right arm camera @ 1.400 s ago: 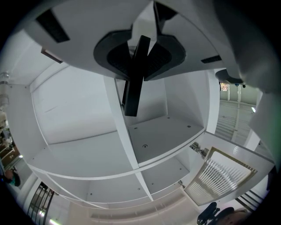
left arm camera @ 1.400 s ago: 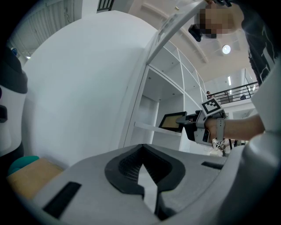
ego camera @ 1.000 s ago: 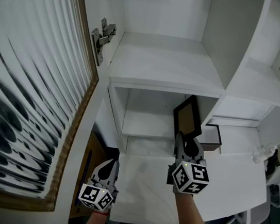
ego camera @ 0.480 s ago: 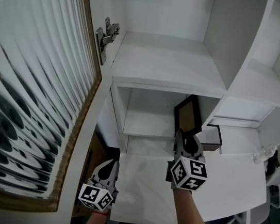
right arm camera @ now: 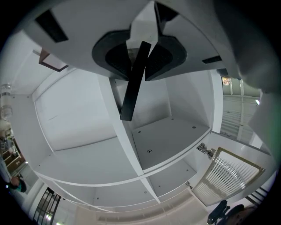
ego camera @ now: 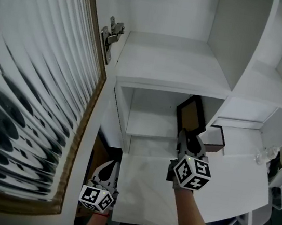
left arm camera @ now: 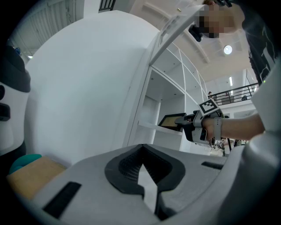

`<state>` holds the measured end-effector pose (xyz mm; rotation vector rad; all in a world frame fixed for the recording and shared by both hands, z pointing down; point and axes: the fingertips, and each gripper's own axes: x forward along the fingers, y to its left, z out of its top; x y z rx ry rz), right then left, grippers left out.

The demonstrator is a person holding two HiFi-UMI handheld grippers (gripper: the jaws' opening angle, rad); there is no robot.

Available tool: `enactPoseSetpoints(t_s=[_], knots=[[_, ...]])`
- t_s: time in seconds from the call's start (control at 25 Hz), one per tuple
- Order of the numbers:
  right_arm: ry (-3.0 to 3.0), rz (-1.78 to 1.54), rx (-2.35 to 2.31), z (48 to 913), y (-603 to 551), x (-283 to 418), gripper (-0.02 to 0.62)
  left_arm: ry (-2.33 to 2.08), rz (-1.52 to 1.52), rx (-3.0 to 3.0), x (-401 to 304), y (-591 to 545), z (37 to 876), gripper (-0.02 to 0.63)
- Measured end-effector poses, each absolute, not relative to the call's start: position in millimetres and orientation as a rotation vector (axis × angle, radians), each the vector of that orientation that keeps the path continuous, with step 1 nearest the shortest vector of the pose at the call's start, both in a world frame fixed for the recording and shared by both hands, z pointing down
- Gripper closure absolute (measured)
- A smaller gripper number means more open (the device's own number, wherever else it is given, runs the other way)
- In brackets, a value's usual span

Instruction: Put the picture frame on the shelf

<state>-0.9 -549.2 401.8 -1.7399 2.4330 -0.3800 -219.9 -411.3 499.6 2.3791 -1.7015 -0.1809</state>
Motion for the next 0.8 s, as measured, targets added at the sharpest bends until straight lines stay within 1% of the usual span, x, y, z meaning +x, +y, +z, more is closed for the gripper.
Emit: enactPoseSetpoints(t_s=[0.52, 0.8], knots=[[2.459, -0.408, -1.674, 403, -538, 0, 0.494, -1.693, -0.192, 2.382, -213, -410, 499, 0.603], [2.475, -0.417, -1.653, 405, -529, 3, 0.494, -1.693, -0.189, 2.381, -210, -408, 498, 0.603]])
